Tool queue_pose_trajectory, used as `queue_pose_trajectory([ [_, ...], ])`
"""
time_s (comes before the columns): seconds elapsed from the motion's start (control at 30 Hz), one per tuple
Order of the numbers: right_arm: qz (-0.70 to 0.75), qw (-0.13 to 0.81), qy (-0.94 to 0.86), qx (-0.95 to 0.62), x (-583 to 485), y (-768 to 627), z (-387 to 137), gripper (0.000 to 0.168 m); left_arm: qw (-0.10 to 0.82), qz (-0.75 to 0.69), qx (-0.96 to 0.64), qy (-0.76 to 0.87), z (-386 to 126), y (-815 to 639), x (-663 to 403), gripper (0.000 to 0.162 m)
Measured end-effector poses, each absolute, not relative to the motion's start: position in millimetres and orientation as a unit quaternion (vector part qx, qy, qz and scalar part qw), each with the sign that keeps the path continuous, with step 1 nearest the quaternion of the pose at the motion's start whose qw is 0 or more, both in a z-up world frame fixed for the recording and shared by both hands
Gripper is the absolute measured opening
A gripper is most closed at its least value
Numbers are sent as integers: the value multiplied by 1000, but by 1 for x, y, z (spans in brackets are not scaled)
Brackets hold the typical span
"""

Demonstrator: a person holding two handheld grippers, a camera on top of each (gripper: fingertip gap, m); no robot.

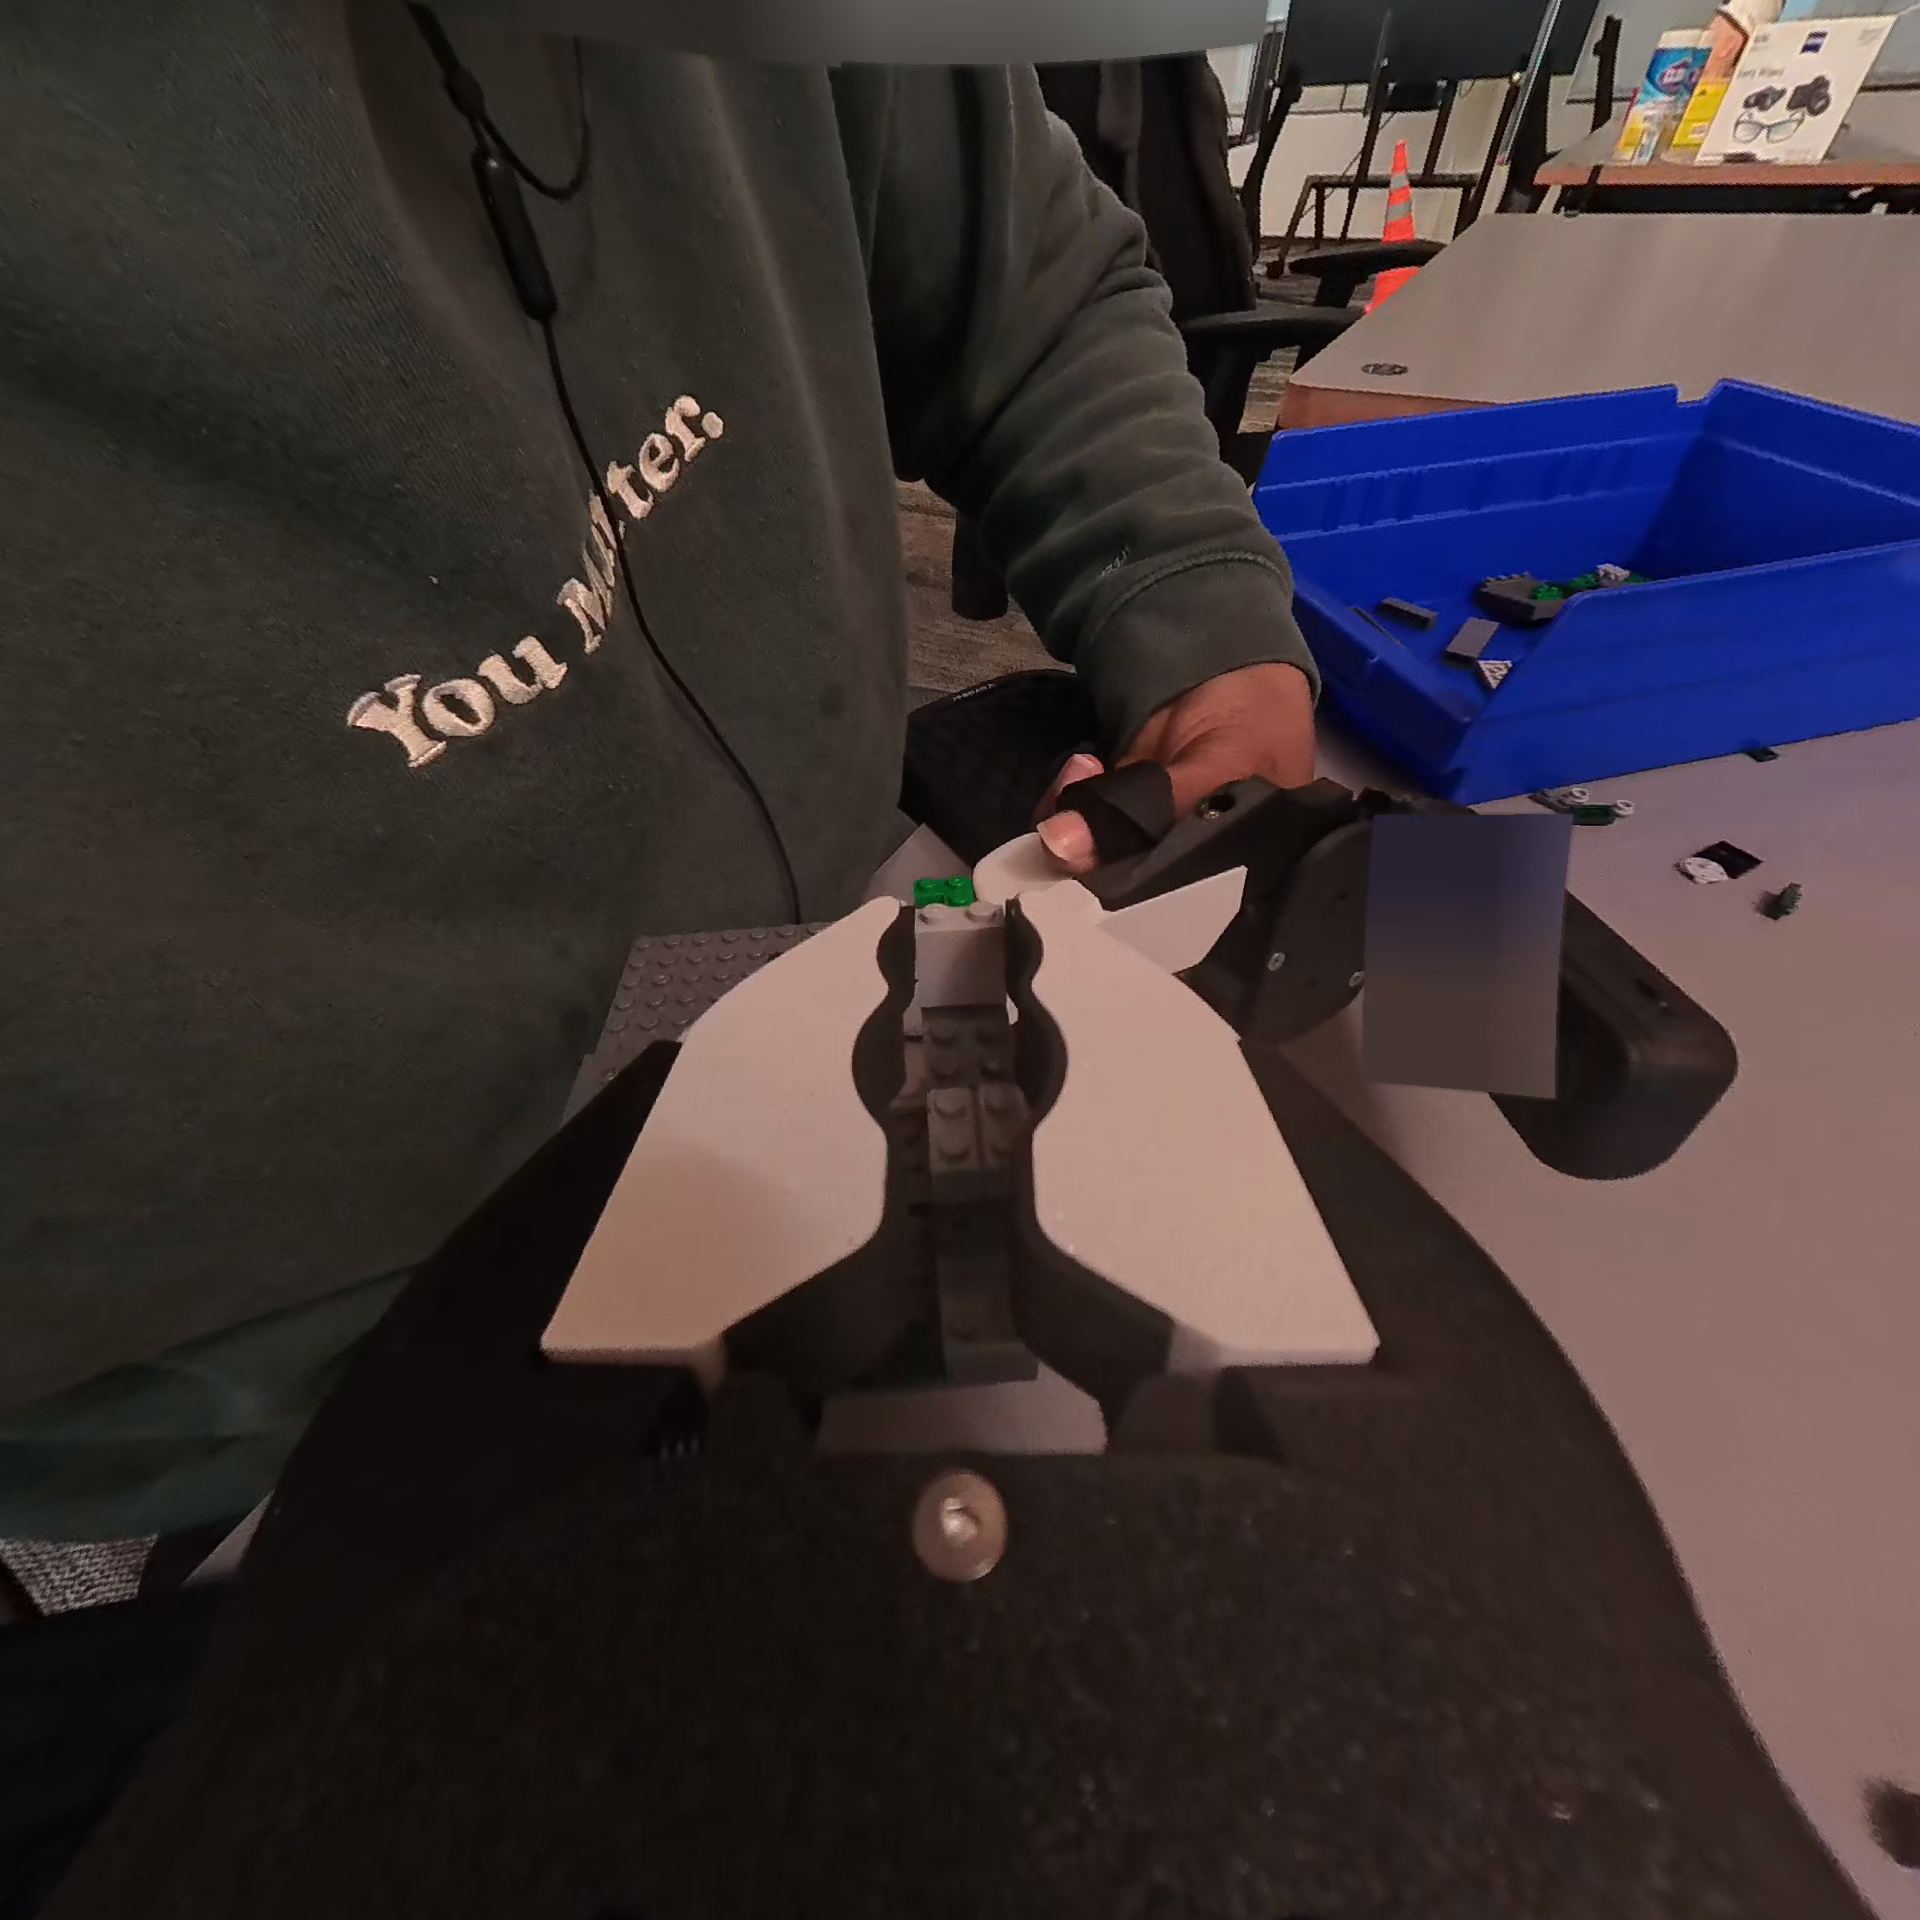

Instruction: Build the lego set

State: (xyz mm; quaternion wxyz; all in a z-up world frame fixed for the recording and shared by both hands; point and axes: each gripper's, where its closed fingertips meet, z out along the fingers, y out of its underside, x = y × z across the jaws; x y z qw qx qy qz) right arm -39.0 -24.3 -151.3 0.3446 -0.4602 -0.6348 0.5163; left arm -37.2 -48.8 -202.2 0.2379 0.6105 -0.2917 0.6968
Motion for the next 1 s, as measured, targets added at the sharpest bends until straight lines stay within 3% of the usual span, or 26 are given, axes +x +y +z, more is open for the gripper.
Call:
queue_pose_trajectory([
  [1.0,474,310,-680,-465,-33,-22,-151,16,241,695,615,-283,-202,-51,-36,6],
])
